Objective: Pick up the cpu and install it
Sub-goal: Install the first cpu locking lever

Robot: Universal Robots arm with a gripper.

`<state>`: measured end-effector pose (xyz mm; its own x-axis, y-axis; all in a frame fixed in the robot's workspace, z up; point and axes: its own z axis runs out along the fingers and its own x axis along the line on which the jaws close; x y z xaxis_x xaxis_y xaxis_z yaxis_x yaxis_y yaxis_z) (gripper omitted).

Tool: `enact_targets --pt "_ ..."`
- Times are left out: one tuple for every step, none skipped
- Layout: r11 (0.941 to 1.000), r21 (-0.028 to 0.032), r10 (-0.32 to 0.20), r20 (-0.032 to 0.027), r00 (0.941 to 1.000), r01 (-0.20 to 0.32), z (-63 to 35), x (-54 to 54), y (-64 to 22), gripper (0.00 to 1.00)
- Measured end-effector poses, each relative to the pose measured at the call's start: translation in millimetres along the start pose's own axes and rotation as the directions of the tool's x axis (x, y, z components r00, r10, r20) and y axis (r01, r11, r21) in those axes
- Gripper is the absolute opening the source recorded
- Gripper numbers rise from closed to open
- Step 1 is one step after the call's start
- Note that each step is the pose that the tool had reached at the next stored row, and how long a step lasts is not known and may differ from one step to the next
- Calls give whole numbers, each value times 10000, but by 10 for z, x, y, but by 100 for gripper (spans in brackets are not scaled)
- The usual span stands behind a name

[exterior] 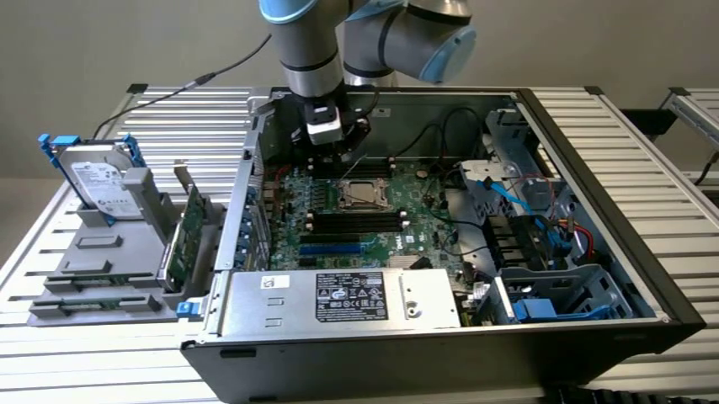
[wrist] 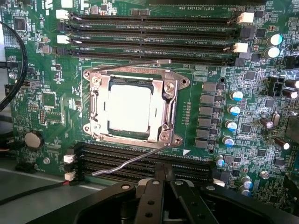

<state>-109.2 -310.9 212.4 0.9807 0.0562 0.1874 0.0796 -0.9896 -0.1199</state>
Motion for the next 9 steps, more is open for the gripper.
enact_targets --pt "10000 -76 39 0 10000 -39 1 0 0 11" --pt "9999 -153 78 0 10000 -78 3 1 1 11" --pt "9997 -233 116 -2 9999 -116 6 2 1 11" --pt "9994 -301 154 -6 9999 -154 10 2 1 11" --pt "9992 -355 191 -10 9998 -191 14 2 2 11" --pt "9990 -396 226 -11 9997 -226 18 2 2 11" --pt "9987 -435 265 -15 9996 -265 23 1 2 11" --pt "9984 -473 305 -18 9995 -305 27 0 2 11" --pt "9981 -509 345 -22 9994 -345 31 0 2 11"
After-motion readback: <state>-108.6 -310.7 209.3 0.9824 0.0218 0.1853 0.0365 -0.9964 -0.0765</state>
